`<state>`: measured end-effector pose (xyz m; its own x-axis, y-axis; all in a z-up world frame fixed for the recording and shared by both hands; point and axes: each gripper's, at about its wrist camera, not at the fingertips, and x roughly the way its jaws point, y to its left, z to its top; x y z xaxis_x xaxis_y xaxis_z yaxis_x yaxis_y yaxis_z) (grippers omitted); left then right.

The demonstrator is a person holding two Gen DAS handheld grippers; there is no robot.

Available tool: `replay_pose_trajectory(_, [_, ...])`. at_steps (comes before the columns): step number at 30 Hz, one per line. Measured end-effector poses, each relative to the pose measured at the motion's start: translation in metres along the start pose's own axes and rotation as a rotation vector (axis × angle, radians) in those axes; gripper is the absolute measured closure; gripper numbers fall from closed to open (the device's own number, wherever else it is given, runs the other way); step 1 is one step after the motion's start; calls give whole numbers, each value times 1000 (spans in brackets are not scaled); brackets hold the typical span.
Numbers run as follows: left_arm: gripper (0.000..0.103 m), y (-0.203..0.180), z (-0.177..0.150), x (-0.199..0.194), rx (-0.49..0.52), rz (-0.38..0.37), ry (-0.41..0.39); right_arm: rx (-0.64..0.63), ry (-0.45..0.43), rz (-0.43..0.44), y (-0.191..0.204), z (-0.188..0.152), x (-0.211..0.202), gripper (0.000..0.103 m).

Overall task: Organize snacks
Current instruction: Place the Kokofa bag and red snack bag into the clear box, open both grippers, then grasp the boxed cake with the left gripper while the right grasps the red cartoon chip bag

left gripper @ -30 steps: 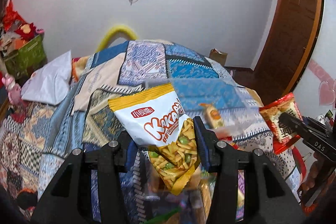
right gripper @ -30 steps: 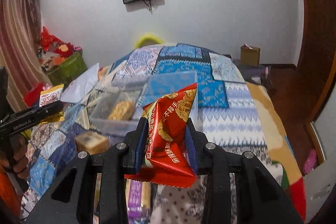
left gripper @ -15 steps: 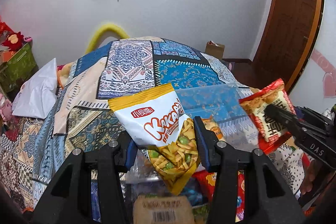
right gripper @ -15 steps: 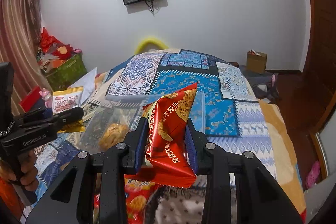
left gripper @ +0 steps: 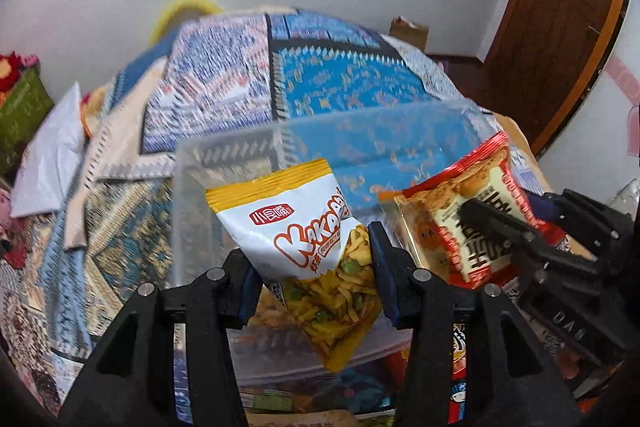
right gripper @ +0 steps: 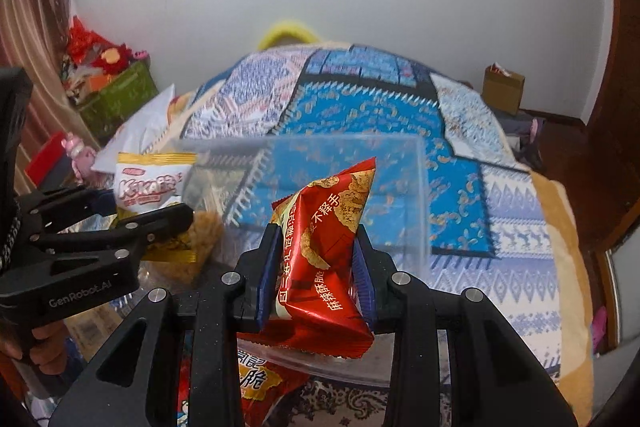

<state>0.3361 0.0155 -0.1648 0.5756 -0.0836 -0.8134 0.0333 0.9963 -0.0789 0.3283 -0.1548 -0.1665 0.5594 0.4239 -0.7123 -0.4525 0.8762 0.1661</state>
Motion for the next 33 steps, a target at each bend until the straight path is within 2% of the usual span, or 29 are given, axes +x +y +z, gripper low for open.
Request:
replay_pose_trajectory(10, [53, -11, 0, 12, 28, 35, 45, 10, 57, 25, -2, -5, 8, 71])
replay_pose_trajectory(14, [41, -13, 0, 7, 28, 43, 41, -6, 62, 11, 1, -4, 3, 71])
replay_pose_trajectory(16, [41, -14, -1, 0, 27, 41, 24, -5, 54, 12, 2, -3, -2, 67])
replay_pose_trajectory(18, [39, -15, 0, -12, 26, 39, 5, 8, 34, 15, 1, -2, -11, 58])
replay_pose_trajectory(23, [36, -14, -1, -46, 20, 29, -51, 32, -23, 25, 0, 0, -39, 43])
replay_pose_trajectory(26, [25, -11, -6, -70, 14, 29, -92, 29, -58, 22, 2, 0, -59, 40])
replay_pose_trajectory(29, [25, -5, -16, -89, 16, 43, -118, 13, -81, 18, 7, -2, -74, 39])
replay_pose_trajectory(33, [25, 1, -34, -103, 20, 48, -113, -13, -101, 7, 16, -11, -88, 35])
